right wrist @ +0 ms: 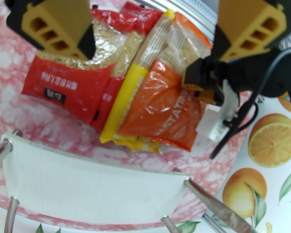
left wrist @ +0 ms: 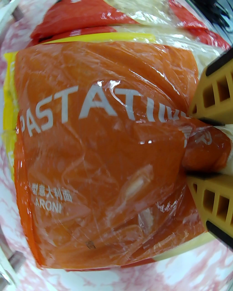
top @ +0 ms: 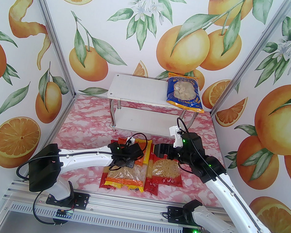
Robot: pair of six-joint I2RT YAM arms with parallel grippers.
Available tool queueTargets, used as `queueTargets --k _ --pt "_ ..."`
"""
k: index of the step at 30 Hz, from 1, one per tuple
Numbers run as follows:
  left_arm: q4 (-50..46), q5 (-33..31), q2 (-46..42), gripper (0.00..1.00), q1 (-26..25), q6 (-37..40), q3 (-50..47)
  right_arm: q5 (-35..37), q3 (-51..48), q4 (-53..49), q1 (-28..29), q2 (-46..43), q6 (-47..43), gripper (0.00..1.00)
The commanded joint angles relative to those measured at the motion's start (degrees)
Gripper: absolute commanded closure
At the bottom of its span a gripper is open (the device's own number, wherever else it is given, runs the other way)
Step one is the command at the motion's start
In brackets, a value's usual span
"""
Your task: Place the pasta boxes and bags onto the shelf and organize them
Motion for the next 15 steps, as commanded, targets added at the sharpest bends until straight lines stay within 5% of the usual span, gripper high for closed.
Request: queueTargets --k 1,9,15 --pt "-2.7 4.1 0.5 1.00 0.3 0.3 -1.6 0.3 0.5 1.1 0.3 -0.3 -0.4 0.09" --pt "-2.1 3.7 -2.9 1.00 0.6 5.2 -0.4 0.5 0.4 1.1 0.3 -0.5 -0.2 0.10" --pt "2.9 2.4 -13.5 1.00 2.4 11.1 -0.3 1.1 -0.2 0.9 0.4 -0.6 0.1 0.11"
